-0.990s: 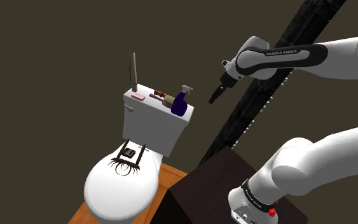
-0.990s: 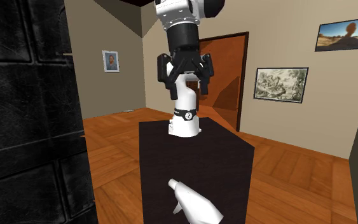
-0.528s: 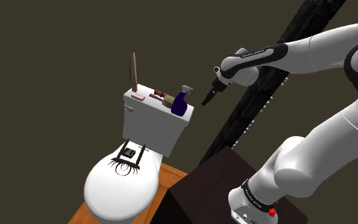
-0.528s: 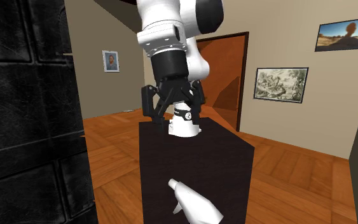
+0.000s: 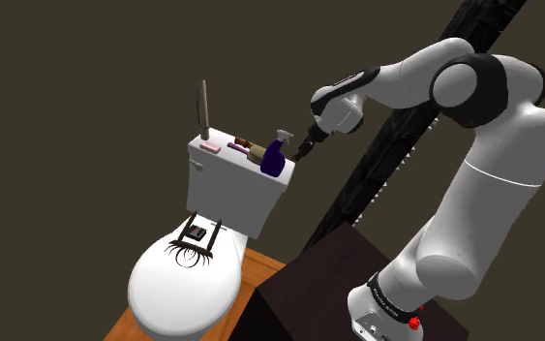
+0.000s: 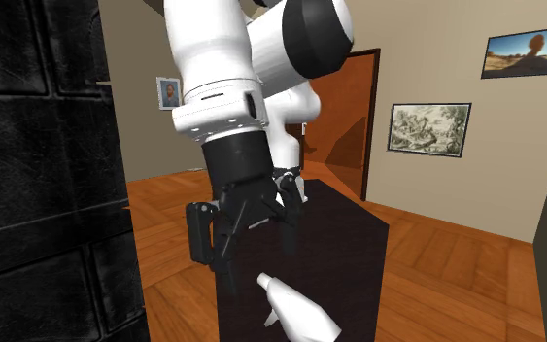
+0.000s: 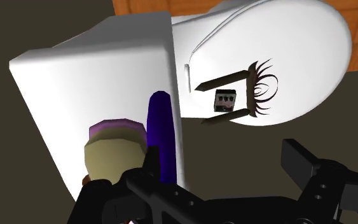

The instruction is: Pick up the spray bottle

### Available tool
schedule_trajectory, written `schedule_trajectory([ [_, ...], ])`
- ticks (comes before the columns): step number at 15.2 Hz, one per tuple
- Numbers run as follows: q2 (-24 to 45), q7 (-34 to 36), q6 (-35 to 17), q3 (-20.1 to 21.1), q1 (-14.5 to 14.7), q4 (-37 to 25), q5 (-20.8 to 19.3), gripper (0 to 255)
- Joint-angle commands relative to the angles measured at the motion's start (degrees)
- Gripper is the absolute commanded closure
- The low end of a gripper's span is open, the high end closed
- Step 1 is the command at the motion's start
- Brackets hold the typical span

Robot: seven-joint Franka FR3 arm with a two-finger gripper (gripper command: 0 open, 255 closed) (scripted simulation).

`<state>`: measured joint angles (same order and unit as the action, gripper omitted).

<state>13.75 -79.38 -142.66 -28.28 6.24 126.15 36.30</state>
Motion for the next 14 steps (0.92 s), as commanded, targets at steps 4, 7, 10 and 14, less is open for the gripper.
schedule_trajectory([
  [4,12.29,-10.84,1.7,4.76,-5.7,-11.6,9.61,0],
  [7,15.91,-13.26,1.85,6.36,-7.44,-15.0,11.66,0],
  [10,17.65,-14.72,0.75,7.3,-8.11,-15.33,13.23,0],
  [14,19.77,-16.44,-0.52,8.44,-8.92,-15.85,15.07,0],
])
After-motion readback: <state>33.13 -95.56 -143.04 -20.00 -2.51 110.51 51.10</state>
